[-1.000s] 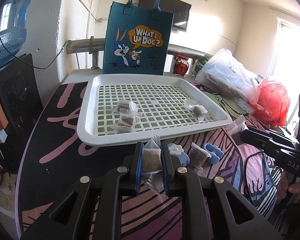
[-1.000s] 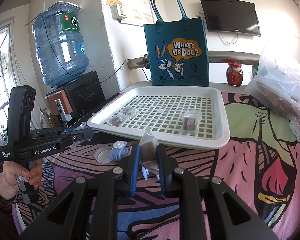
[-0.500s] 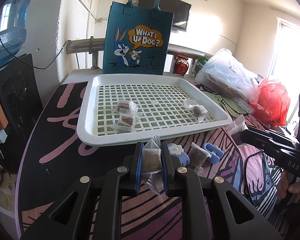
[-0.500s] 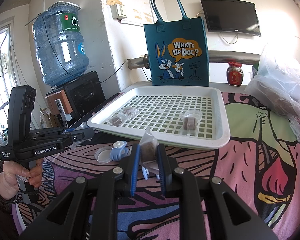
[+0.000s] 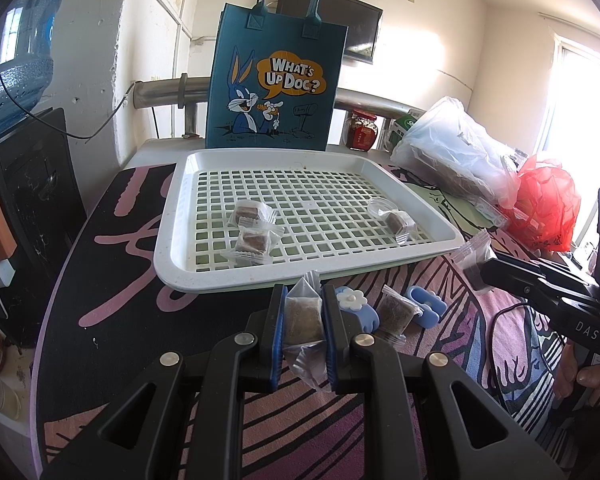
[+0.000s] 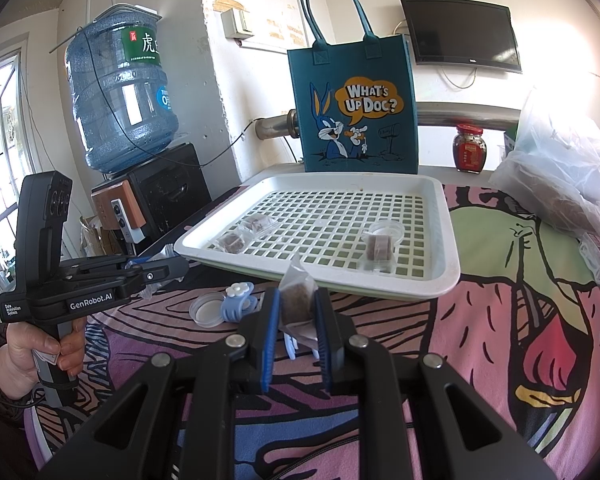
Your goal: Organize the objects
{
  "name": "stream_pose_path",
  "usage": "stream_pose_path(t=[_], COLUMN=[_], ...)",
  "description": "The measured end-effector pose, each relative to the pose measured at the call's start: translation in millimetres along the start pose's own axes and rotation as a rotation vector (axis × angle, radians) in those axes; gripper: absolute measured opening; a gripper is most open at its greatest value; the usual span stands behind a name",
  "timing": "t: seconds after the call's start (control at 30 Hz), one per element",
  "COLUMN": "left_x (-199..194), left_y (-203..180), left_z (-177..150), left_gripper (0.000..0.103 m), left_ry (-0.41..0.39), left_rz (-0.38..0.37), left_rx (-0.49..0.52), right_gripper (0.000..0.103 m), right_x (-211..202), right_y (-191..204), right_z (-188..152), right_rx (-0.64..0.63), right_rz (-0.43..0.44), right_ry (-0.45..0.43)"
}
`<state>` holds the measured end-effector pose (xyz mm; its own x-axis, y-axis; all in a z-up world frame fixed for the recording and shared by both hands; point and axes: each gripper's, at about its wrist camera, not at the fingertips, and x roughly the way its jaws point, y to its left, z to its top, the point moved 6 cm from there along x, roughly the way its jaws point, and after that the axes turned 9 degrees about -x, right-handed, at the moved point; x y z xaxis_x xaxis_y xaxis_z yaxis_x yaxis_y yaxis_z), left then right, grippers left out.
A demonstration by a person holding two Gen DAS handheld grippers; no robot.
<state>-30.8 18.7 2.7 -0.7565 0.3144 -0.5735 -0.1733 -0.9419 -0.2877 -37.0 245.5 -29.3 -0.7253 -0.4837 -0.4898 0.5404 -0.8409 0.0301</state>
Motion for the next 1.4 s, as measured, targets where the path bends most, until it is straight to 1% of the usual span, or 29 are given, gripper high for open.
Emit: stream_pose_path(t=[0.5, 0.73, 0.83, 0.93, 1.0, 1.07, 1.13, 1.17, 1.27, 1.33, 1.4], left_x=[1, 6, 1, -4, 1, 14, 35, 46, 82, 104, 120], left_y=[1, 9, 14, 22, 28, 34, 40, 42, 46, 46, 45], left_z=[0, -3, 7, 36, 58, 78, 93, 100, 113, 116, 118], left_gripper=[0.015, 0.015, 0.015, 0.015, 0.015, 0.015, 0.015, 0.015, 0.015, 0.015, 0.015], left_ry=[0.003, 0.052, 0.074, 0.048, 0.038, 0.049, 0.071, 0.078, 0.110, 0.147, 0.166], left_rz=[0.001, 0.005, -0.017, 0.005, 0.010, 0.004, 0.006, 0.017, 0.051, 0.049, 0.074], left_rx=[-0.001, -0.033, -0.048, -0.034, -0.036, -0.059, -0.085, -0.086, -0.091, -0.110, -0.111], right_gripper=[0.017, 0.017, 0.017, 0.017, 0.017, 0.017, 0.017, 0.017, 0.017, 0.017, 0.017], right_x=[0, 5, -7, -19, -19, -9, 11, 25, 70, 100, 127], right_y=[1, -3, -10, -18, -25, -36, -47, -53, -72, -81, -88], right_z=[0, 1, 17, 48, 68, 84, 96, 100, 107, 105, 100], right_rx=[0.006, 0.053, 0.076, 0.037, 0.028, 0.024, 0.055, 0.071, 0.087, 0.089, 0.081], right_rz=[0.000, 0.010, 0.038, 0.021, 0.020, 0.018, 0.043, 0.055, 0.033, 0.019, -0.004], right_ry=[0.004, 0.041, 0.014, -0.034, -0.053, -0.054, -0.032, -0.011, 0.068, 0.129, 0.186])
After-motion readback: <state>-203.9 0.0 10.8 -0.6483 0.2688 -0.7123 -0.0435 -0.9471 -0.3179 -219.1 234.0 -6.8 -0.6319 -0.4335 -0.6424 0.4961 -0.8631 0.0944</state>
